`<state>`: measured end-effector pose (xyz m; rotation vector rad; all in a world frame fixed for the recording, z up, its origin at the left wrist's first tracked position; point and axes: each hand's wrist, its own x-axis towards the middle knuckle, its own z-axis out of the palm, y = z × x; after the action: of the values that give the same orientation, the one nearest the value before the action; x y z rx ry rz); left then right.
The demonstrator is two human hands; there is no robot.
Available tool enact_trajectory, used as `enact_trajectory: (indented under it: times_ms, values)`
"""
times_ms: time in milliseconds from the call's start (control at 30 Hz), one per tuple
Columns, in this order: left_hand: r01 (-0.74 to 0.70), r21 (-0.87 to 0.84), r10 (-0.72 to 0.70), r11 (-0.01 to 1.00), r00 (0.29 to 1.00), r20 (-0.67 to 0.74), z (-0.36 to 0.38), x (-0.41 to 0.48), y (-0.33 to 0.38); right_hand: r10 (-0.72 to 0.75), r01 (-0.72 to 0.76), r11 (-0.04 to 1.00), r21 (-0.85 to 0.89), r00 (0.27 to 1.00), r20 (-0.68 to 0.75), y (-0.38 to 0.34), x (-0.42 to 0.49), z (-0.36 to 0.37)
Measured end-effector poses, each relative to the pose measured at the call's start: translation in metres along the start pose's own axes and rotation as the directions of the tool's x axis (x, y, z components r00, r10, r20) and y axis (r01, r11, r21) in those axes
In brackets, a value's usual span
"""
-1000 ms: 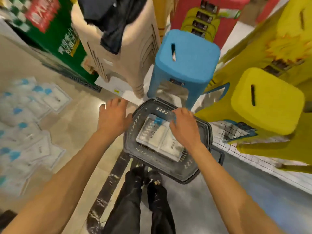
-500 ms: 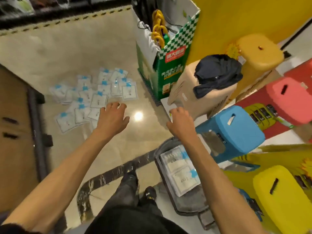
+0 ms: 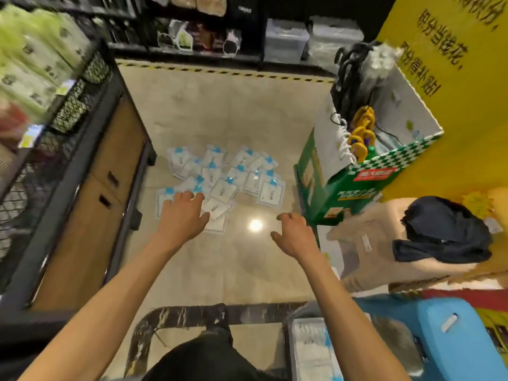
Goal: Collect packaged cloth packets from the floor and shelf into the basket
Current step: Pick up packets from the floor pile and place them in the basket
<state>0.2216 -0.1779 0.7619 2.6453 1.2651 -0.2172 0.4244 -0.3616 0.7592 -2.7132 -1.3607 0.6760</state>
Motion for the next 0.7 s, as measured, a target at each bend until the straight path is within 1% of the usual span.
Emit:
enact_trajectory:
  times_ms: [133, 300, 500, 700]
  values:
    - [0.050, 0.006, -0.050, 0.999, 0.999, 0.013, -0.010, 0.023, -0.038, -0.016, 0.016, 1.000, 0.012, 1.000, 0.024, -0.031, 0.043, -0.003]
    - [0.060, -0.015, -0.059, 0.998, 0.998, 0.037, -0.021, 0.054, -0.068, -0.035, 0.032, 0.998, 0.048, 0.998, 0.055, -0.057, 0.088, -0.007]
    - [0.055, -0.024, -0.054, 0.998, 0.996, 0.065, -0.029, 0.103, -0.085, -0.015, 0.010, 0.998, 0.059, 0.996, 0.087, -0.071, 0.135, -0.015]
    - [0.045, -0.018, -0.043, 0.999, 0.994, 0.101, -0.033, 0.158, -0.086, 0.012, -0.022, 0.995, 0.095, 0.994, 0.107, -0.074, 0.194, -0.025]
